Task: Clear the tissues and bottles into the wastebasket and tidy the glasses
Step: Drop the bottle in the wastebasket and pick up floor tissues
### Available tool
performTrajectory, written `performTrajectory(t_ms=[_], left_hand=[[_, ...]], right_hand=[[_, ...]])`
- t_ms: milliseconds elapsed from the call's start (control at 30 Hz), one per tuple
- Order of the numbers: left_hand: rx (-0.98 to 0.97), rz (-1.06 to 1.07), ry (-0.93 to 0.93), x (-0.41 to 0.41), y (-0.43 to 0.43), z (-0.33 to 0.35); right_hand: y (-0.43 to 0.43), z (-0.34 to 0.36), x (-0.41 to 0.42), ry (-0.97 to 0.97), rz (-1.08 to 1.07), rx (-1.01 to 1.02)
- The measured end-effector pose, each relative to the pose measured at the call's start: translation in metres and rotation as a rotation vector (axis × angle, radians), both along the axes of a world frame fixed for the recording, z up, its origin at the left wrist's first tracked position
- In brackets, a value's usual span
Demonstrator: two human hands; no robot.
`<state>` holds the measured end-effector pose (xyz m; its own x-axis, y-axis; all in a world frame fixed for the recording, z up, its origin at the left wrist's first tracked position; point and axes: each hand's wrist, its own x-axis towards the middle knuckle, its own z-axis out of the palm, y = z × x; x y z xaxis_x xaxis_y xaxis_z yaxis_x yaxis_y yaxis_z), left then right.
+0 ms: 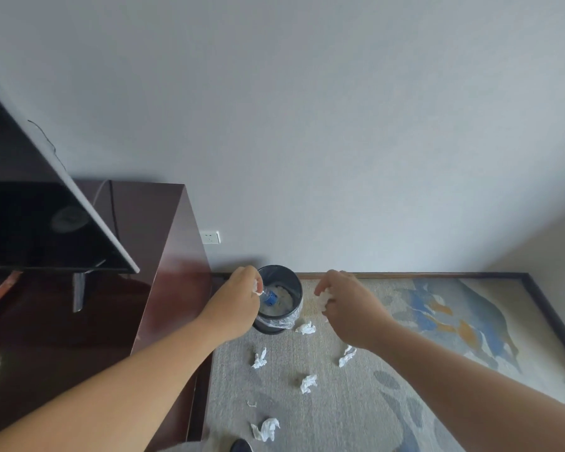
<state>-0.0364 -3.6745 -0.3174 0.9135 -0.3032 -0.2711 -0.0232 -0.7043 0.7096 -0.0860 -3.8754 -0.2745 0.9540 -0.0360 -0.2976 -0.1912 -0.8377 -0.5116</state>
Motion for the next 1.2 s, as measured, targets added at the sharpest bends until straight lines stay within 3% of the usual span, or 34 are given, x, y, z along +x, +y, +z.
performTrajectory(t_ms=[400, 567, 833, 1200], left_hand=[[-0.008, 0.16, 0.025, 0.063, -0.046, -0.027], [0.057, 0.318, 0.015, 0.071, -0.096, -0.05], [0.095, 0.608, 0.05, 0.08, -0.183, -0.116], [0.087, 0.783, 0.065, 0.103, -0.182, -0.284]], right_hand=[[-0.054, -0.03, 0.095, -0.064, 0.046, 0.052], [-0.105, -0.059, 0.136, -0.051, 0.173, 0.131], [-0.182, -0.136, 0.19, 0.012, 0.37, 0.147], [-0.162, -0.312, 0.226, 0.042, 0.465, 0.097]])
